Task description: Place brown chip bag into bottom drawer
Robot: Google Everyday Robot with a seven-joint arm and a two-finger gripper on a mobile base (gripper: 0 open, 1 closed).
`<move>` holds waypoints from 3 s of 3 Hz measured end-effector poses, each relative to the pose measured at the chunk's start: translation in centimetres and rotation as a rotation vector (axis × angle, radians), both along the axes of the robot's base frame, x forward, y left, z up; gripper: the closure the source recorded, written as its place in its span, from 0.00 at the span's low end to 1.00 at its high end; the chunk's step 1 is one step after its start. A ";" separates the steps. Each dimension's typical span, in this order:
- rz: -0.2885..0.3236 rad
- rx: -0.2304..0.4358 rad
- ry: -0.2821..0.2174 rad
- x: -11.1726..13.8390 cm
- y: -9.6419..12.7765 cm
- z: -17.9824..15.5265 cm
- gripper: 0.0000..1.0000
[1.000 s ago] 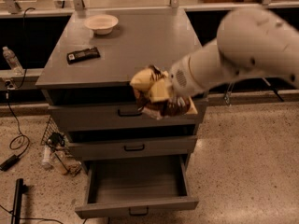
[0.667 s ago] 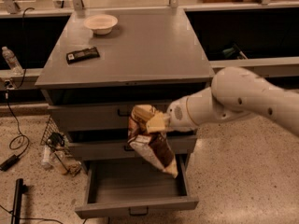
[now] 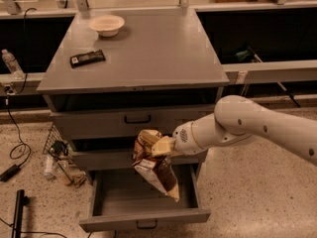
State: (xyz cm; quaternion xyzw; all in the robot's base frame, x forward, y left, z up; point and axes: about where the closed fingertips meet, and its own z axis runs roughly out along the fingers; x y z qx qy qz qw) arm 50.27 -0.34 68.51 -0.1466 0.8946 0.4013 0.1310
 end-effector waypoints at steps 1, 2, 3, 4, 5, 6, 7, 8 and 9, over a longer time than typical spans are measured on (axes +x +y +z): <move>0.000 0.000 0.000 0.0 0.0 0.0 1.00; -0.061 0.003 0.009 0.8 0.0 -2.5 1.00; -0.087 0.044 -0.008 3.2 1.5 -6.7 1.00; -0.062 0.064 -0.014 6.0 2.7 -13.4 1.00; -0.047 0.033 0.048 7.0 3.1 -21.4 1.00; -0.081 -0.039 0.191 5.0 1.3 -29.5 1.00; -0.080 -0.050 0.194 5.0 1.2 -30.0 1.00; -0.073 -0.096 0.207 5.1 0.9 -32.2 1.00; -0.079 -0.113 0.192 6.1 1.2 -35.2 1.00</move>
Offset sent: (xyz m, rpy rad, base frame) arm 0.0304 -0.0046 -0.0906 0.0118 0.0330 -0.2328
